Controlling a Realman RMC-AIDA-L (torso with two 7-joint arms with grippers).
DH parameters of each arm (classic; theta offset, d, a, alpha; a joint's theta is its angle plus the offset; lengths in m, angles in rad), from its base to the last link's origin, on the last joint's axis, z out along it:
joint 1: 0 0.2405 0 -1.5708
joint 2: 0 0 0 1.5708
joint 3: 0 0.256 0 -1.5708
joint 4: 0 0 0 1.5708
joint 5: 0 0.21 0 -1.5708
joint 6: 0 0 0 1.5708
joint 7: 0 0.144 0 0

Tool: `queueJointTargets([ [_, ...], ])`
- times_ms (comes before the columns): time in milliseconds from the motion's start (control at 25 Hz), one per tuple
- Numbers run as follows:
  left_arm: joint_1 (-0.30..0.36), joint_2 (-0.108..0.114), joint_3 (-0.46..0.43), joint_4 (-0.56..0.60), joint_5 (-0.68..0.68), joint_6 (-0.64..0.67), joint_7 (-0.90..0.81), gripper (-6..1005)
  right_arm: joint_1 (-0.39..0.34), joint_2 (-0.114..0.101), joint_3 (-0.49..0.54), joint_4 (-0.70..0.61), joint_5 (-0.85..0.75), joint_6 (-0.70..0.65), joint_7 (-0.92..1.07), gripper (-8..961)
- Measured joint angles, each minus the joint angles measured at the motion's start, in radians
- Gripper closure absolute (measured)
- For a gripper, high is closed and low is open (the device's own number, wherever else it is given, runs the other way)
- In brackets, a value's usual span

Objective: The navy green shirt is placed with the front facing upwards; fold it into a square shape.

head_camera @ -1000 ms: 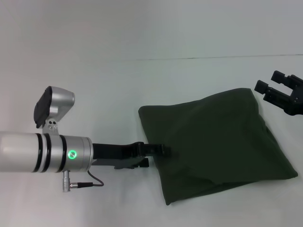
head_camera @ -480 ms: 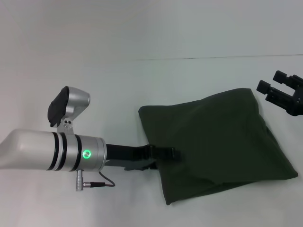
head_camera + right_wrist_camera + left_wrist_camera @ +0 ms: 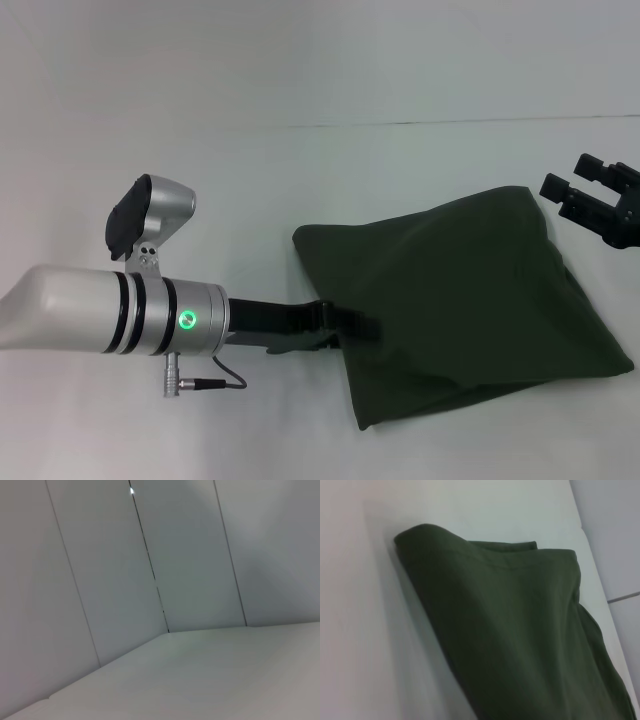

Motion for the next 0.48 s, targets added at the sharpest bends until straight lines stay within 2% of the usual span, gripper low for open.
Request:
queueJointTargets([
  [80, -0.001, 0.000, -0.001, 0.000, -0.002, -0.002, 0.002, 425, 0.000, 0.000, 0.000, 0.000, 0.000, 0.000, 0.001, 204],
  [280, 0.002, 0.000, -0.005, 0.021, -0.005, -0.007, 0.015, 673, 0.000, 0.002, 0.000, 0.000, 0.004, 0.004, 0.003, 200],
  [480, 0.021, 0.003, -0.002, 0.089, 0.011, -0.015, 0.055, 732, 0.003, 0.007, 0.000, 0.000, 0.005, 0.013, 0.005, 199],
])
